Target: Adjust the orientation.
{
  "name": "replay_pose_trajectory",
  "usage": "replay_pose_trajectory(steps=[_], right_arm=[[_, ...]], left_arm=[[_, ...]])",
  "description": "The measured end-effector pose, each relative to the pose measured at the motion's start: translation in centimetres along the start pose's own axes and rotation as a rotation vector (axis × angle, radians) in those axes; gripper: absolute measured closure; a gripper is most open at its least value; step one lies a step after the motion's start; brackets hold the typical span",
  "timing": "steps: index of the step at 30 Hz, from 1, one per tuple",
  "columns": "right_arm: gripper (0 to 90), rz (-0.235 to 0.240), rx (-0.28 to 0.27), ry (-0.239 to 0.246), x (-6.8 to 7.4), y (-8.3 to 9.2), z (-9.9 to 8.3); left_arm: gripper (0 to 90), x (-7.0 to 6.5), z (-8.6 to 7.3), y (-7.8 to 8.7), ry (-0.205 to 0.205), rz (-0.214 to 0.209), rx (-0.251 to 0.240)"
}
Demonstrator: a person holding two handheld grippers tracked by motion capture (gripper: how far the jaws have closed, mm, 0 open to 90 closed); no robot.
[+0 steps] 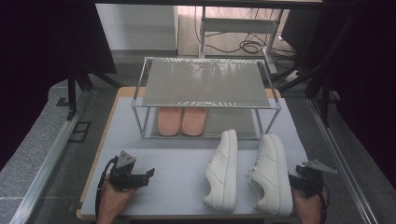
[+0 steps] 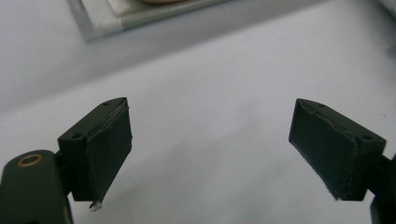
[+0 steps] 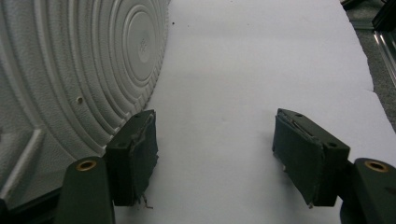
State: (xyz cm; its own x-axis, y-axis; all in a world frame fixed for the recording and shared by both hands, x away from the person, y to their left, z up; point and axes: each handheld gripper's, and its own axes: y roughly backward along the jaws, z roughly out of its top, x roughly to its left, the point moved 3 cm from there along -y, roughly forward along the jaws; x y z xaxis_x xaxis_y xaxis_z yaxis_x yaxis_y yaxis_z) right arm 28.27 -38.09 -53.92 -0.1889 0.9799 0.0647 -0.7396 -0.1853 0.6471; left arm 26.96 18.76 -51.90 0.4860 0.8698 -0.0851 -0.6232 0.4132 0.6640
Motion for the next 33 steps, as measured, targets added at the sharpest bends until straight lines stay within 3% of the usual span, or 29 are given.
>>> replay_pose_trajectory(steps=[4, 9, 15, 22, 30, 33], right_arm=[[31.2, 0.000, 0.000, 0.000, 0.0, 0.0, 0.0], [31.2, 0.000, 0.000, 0.000, 0.0, 0.0, 0.0], [31.4, 0.000, 0.000, 0.000, 0.0, 0.0, 0.0], [31.5, 0.000, 0.001, 0.000, 0.0, 0.0, 0.0], [30.8, 0.028, -0.002, -0.025, -0.2, 0.2, 0.0], [27.9, 0.017, 0.027, -0.017, -0.1, 0.4, 0.1]], left_arm=[[12.9, 0.4, -0.8, -0.2, 0.016, 0.003, 0.021], [12.9, 0.6, -1.5, -0.4, 0.000, 0.034, 0.047], [12.9, 0.7, -2.4, -1.1, -0.003, 0.043, 0.071], [13.1, 0.4, -2.4, -1.2, -0.027, 0.063, 0.082], [13.0, 0.4, -2.4, -1.2, -0.023, 0.061, 0.081], [13.0, 0.4, -2.4, -1.2, -0.023, 0.061, 0.081]])
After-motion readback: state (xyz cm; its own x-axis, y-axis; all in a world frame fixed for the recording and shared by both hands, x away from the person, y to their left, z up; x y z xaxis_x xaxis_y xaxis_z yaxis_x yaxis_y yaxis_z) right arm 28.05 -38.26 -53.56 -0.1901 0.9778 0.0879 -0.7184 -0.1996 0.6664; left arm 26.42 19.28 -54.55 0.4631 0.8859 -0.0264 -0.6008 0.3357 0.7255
